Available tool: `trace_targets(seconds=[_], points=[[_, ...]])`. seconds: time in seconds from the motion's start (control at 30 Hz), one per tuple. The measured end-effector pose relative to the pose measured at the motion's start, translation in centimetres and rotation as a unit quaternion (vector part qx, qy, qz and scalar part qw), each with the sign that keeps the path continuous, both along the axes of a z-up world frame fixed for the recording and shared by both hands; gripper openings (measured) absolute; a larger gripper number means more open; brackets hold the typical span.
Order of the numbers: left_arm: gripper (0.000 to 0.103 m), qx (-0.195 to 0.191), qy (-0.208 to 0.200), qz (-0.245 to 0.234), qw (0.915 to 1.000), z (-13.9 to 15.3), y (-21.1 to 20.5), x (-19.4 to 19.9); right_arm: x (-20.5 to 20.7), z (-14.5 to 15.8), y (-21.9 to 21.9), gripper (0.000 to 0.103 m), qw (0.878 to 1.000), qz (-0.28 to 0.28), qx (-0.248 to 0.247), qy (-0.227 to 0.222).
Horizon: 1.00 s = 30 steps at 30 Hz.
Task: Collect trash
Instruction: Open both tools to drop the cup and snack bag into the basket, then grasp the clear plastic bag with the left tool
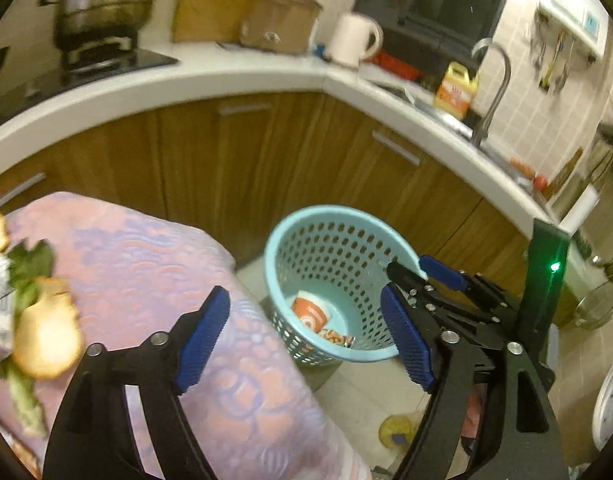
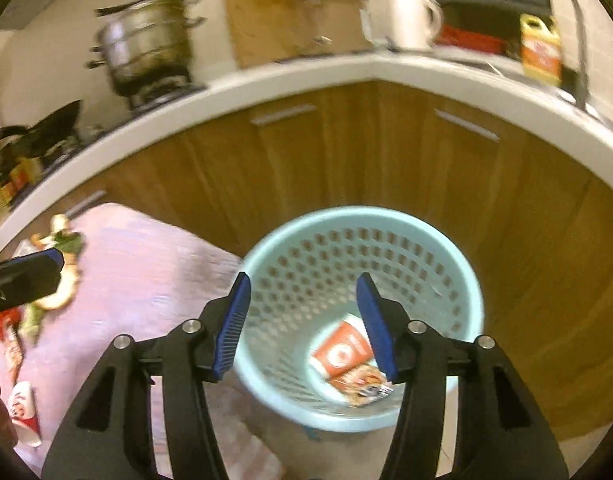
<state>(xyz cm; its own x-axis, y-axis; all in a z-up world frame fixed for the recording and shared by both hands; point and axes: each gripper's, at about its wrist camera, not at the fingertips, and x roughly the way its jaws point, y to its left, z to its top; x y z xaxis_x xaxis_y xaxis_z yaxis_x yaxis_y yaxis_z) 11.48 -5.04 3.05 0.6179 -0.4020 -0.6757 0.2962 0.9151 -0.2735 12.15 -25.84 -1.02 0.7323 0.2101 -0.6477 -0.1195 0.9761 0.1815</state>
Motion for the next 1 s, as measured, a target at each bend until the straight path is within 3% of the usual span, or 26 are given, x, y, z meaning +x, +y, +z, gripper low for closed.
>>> trace_targets(seconds=[0.2, 0.37, 0.6, 0.77, 1.0], points=[[0.082, -0.020, -0.040, 0.060, 0.9972, 3.0, 7.1, -5.6, -2.1, 3.1, 5.5, 0.054, 0.997, 0.076, 0.000, -0.033], [0.082, -0.017, -0.076, 0.136, 0.9877, 4.7, 13.7, -10.5, -4.0, 4.6, 10.8, 0.056, 0.988, 0.141, -0.010, -0.054], [0.082, 0.007, -0.099, 0.278, 0.9555, 5.9, 23.5, -16.6, -5.5, 4.7, 17.5, 0.057, 0.976, 0.206, -0.021, -0.065], [0.082, 0.003, -0.079, 0.342, 0.9365, 4.8, 29.7, -16.9, -5.7, 3.3, 21.5, 0.057, 0.969, 0.235, -0.023, -0.068], [0.082, -0.043, -0.028, 0.334, 0.9413, 0.7, 33.3, -13.9, -5.5, 1.0, 24.6, 0.057, 0.965, 0.254, -0.029, -0.060]])
